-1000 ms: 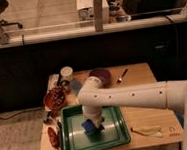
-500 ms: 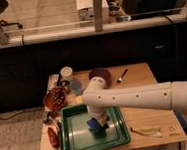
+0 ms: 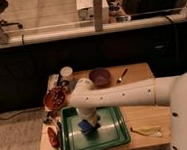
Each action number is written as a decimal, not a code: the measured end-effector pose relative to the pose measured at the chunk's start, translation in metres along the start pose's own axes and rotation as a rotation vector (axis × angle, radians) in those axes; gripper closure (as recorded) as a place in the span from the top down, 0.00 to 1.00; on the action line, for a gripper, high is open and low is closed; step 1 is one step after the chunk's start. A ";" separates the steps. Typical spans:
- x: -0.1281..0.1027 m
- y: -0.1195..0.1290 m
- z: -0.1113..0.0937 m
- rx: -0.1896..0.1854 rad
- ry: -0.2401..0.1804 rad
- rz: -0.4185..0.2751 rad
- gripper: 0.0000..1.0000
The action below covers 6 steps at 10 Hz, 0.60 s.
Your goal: Wipe tray with sponge
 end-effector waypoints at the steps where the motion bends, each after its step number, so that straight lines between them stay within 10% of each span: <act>1: -0.010 0.001 0.002 -0.008 0.000 -0.022 0.00; 6: 0.011 0.044 -0.002 -0.025 0.019 0.027 0.00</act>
